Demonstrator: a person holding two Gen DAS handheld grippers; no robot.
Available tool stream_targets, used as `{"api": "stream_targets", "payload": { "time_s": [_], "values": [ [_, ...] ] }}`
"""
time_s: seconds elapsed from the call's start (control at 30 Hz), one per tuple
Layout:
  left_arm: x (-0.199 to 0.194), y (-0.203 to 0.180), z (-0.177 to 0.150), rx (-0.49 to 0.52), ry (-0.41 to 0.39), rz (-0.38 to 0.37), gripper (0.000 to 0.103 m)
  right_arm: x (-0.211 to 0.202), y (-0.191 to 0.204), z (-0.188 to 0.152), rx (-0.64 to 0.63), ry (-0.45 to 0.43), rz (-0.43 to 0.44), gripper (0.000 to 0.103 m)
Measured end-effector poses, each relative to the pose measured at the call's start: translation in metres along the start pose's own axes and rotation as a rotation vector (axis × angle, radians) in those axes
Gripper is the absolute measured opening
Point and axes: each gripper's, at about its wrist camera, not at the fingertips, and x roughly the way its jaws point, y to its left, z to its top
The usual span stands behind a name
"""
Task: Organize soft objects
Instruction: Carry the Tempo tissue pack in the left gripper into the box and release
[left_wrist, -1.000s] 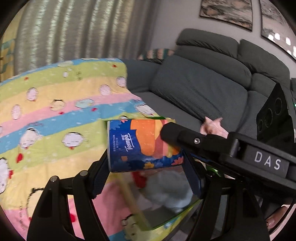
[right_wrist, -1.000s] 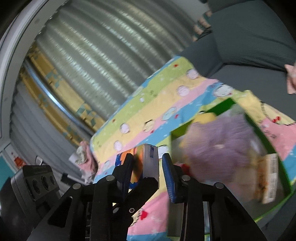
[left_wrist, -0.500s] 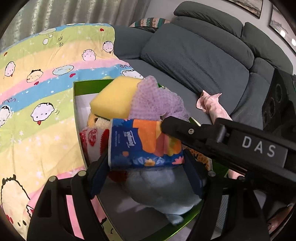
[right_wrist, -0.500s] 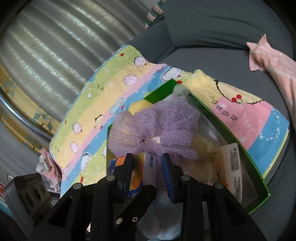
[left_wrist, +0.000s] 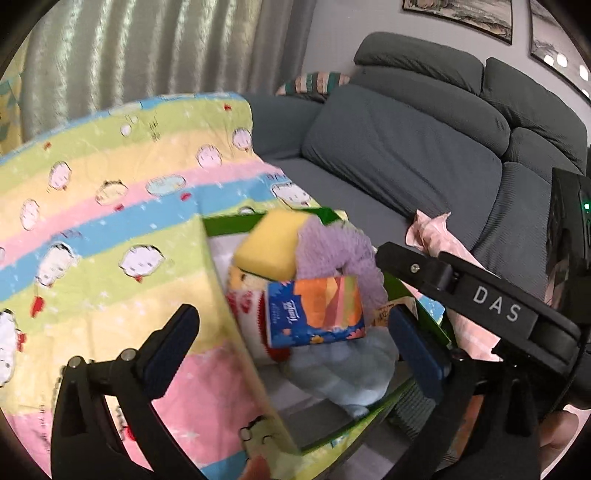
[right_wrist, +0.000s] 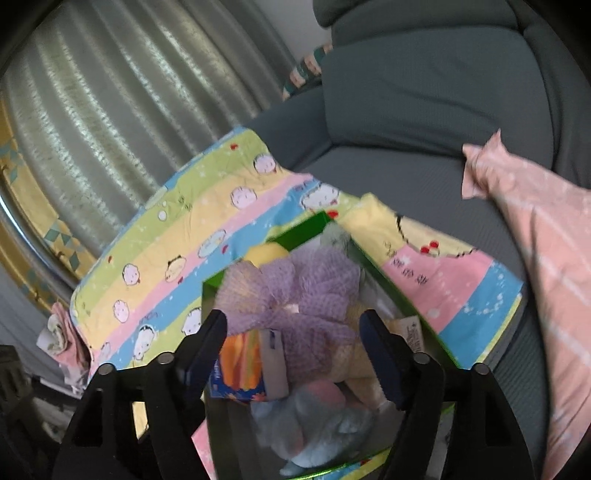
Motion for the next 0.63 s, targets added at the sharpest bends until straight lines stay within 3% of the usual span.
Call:
{"api": "stream_targets", "payload": {
  "time_s": [0.2,0.63],
  "values": [
    [-0.021,0.008,-0.001,-0.01,-0.027,0.091,0.102,-0.02,0.02,-0.001,-0.081,-0.054,-0.049,0.082],
    [-0.031,0.014,-0.006,-0.023,-0.008,0.04,0.102,-0.028,0.037,-0.009,-0.137,-0.065,-0.178,0.085]
  ]
}}
